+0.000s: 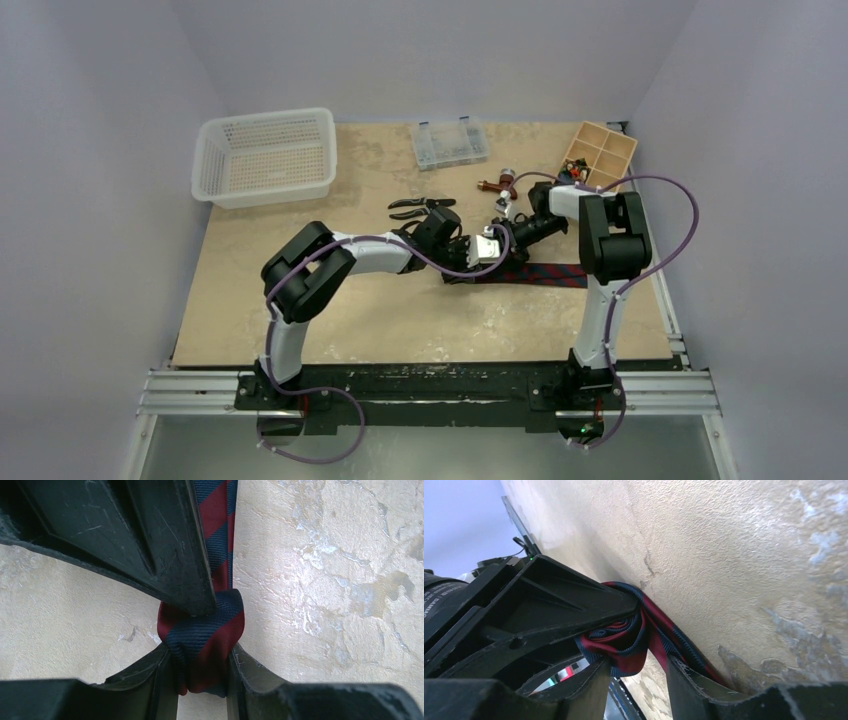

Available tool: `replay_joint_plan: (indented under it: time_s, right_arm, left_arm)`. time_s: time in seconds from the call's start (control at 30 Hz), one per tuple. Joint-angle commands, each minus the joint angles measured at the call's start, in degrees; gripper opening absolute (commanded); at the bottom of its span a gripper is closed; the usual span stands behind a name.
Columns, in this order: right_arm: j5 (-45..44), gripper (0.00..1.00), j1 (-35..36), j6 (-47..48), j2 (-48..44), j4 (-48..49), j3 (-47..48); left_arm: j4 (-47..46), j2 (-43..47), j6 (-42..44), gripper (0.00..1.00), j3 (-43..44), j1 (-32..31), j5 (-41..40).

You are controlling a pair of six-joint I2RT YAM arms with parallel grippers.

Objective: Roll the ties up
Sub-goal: Roll the tie at the center of the board.

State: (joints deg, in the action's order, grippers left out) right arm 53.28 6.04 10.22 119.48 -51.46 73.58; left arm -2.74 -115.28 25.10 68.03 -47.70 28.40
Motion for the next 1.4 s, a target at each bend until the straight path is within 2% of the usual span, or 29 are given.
replay_joint_plan:
  time_s: [0.0,0.13,0.37,0.6,0.63,0.67,0.73,0.87,1.03,1.23,1.27,1.37]
  right_arm:
    - [4.19,0.47,0.11,-0.84,-0.83,1.55,-0.91]
    - [6.54,0.42,0.27,-1.47,-0.14,2.03,-1.53]
    - [9.04,0.58,0.0,2.8,-2.66,-2.19,-1.73]
    - [11.56,0.6,-0.08,3.04,-2.96,-2.37,-1.93]
    - [12.05,0.61,-0.38,3.88,-3.11,-3.35,-1.57]
    - [12.29,0.78,-0.64,4.53,-3.57,-3.81,-1.52]
    - [11.17,0.81,-0.8,3.56,-4.8,-2.52,-1.97]
    - [6.99,0.64,-0.31,-0.73,-4.47,2.08,-2.43]
    - [4.64,0.6,0.44,-0.82,-3.41,3.11,-3.33]
    - [3.57,0.39,0.52,-1.73,-2.69,5.42,-4.3]
    - [3.43,0.39,0.5,-2.03,-2.4,5.94,-4.2]
    - [3.07,0.49,0.54,-3.16,-2.23,7.98,-4.21]
  left_arm:
    - [7.12,-2.07,0.68,0.28,-0.93,-0.13,-0.8]
    - [6.9,-2.29,0.04,0.28,-1.01,-0.11,-0.77]
    - [6.88,-2.59,0.59,0.28,-1.21,-0.13,-0.92]
    - [7.4,-2.91,1.51,0.28,-1.32,-0.16,-1.0]
    - [7.59,-2.77,1.65,0.28,-1.28,-0.12,-1.05]
    - [7.66,-2.66,1.76,0.28,-1.28,-0.11,-1.06]
    - [7.74,-2.58,1.87,0.28,-1.36,-0.15,-1.1]
    - [7.81,-2.91,1.72,0.29,-1.08,-0.11,-0.99]
    - [7.84,-2.99,1.71,0.29,-0.88,-0.12,-1.03]
    - [8.02,-3.09,1.43,0.29,-1.14,-0.12,-0.92]
    - [8.02,-3.01,1.36,0.29,-1.21,-0.11,-0.83]
    - [8.02,-3.07,1.38,0.3,-1.35,-0.11,-0.57]
